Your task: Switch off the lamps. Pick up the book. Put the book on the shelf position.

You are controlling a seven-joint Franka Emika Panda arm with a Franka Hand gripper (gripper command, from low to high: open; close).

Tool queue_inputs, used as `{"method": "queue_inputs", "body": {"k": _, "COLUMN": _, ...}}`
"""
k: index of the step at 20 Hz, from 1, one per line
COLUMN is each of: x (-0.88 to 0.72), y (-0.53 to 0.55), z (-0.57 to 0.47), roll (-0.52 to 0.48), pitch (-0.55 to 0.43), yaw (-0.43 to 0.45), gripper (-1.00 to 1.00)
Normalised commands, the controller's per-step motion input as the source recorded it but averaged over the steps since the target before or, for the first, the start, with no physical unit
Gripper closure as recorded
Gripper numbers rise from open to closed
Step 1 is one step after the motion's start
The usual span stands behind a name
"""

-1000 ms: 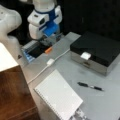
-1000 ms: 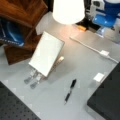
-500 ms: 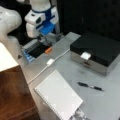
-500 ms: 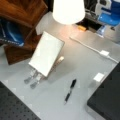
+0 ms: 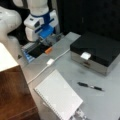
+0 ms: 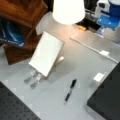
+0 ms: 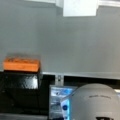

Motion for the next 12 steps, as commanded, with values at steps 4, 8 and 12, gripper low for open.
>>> {"method": "queue_inputs", "body": {"k": 4, "x": -0.2, "y": 0.17, "z": -0.2, "roll": 0.074, "pitch": -0.23, "yaw": -0.045, "gripper": 1.0}}
{"method": "queue_inputs", "body": {"k": 8, "x": -0.22, "y": 0.17, "z": -0.19, "roll": 0.078, "pitch": -0.217, "yaw": -0.069, "gripper": 1.0}}
{"method": "queue_inputs", "body": {"k": 12, "x": -0.26, "y": 0.14, "z": -0.18, "roll": 0.082, "pitch": -0.205, "yaw": -0.099, "gripper": 1.0}}
